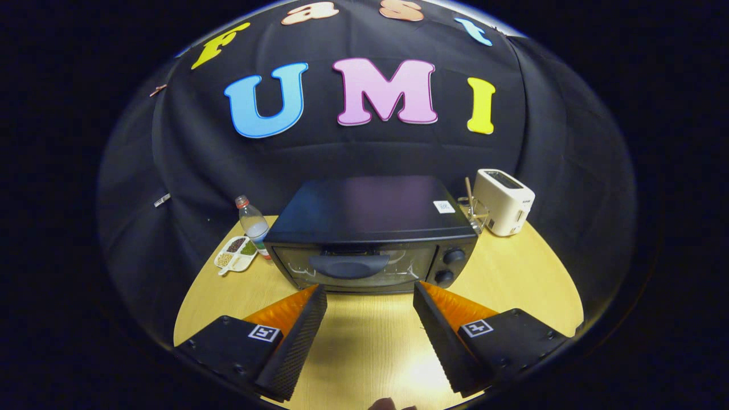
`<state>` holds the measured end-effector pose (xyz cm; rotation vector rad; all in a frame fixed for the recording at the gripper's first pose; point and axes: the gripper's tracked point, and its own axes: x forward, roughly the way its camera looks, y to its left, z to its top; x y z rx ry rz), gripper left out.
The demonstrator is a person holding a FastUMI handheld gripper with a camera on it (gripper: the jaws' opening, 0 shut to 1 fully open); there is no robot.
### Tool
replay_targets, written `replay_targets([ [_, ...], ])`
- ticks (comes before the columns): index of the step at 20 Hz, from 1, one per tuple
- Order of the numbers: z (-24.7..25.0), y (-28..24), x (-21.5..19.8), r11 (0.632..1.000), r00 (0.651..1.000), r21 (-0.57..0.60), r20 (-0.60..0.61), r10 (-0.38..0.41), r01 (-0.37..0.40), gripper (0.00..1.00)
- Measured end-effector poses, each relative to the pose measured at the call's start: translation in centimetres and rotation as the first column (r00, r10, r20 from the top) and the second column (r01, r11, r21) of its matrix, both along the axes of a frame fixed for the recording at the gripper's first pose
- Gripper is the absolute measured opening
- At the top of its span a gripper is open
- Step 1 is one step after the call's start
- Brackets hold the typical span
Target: Open the toaster oven, put the food inside, and close the toaster oven door.
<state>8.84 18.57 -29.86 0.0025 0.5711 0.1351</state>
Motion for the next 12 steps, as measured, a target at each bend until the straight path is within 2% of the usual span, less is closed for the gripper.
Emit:
replay_targets([
  [3,4.6,-1.7,0.6,0.999,0.992,-0.041,0.125,0.005,0.000,0.99],
  [6,10.1,-3.2,0.6,0.998,0.967,-0.064,0.254,0.013,0.004,0.99],
  [12,19.9,-6.1,-1.9,1.000,0.903,-0.004,0.429,-0.022,0.026,0.99],
])
